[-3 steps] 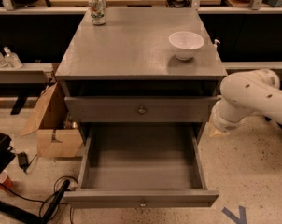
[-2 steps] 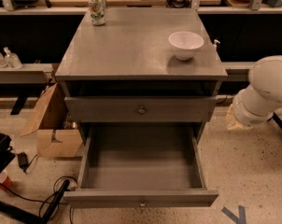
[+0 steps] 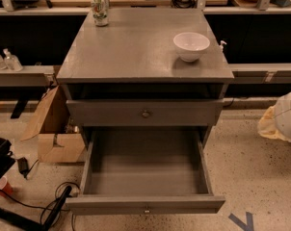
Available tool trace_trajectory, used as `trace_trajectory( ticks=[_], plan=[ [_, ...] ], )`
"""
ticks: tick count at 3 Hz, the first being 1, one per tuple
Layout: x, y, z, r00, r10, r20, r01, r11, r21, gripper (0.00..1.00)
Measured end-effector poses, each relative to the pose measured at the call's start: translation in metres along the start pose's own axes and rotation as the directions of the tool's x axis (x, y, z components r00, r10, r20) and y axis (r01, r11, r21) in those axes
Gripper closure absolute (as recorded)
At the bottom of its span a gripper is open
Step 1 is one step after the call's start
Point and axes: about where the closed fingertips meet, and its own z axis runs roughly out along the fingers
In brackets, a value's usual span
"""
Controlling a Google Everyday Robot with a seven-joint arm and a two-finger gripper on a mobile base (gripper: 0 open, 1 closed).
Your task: Open middle drawer
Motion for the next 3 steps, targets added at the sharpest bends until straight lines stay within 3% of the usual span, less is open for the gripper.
trace_trajectory(
  ticks=[2,3],
  plan=[
    [0.0002,0.0003,-0.003,1.0,0.0,-0.002,0.0,1.0,0.004,0.39],
    [-0.0001,0.0002,-0.0046,1.0,-0.001,-0.003,0.001,1.0,0.007,0.08]
  ],
)
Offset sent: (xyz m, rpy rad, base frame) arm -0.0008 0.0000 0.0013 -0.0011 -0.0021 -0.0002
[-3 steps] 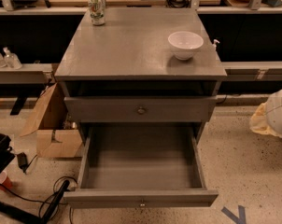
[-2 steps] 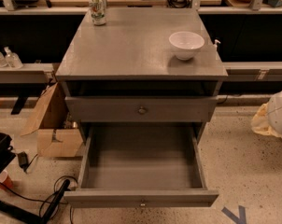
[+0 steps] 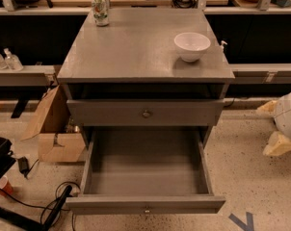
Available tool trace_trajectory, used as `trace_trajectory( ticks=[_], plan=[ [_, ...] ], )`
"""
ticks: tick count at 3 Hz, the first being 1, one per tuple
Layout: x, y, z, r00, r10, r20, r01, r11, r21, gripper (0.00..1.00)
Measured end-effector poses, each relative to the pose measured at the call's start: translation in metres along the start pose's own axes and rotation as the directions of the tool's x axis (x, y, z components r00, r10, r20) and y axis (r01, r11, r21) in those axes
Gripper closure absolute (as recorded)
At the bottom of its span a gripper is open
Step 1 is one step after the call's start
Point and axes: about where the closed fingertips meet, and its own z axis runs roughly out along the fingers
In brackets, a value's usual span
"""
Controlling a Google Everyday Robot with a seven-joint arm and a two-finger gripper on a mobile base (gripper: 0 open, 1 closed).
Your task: Open middle drawer
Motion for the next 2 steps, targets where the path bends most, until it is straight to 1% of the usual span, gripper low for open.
trace_trajectory(
  ticks=[1,2],
  plan=[
    [0.0,0.0,-0.0008,1.0,0.0,-0.001,0.0,1.0,0.001,0.0],
    [0.0,0.0,-0.0008,1.0,0.0,-0.001,0.0,1.0,0.001,0.0]
  ],
)
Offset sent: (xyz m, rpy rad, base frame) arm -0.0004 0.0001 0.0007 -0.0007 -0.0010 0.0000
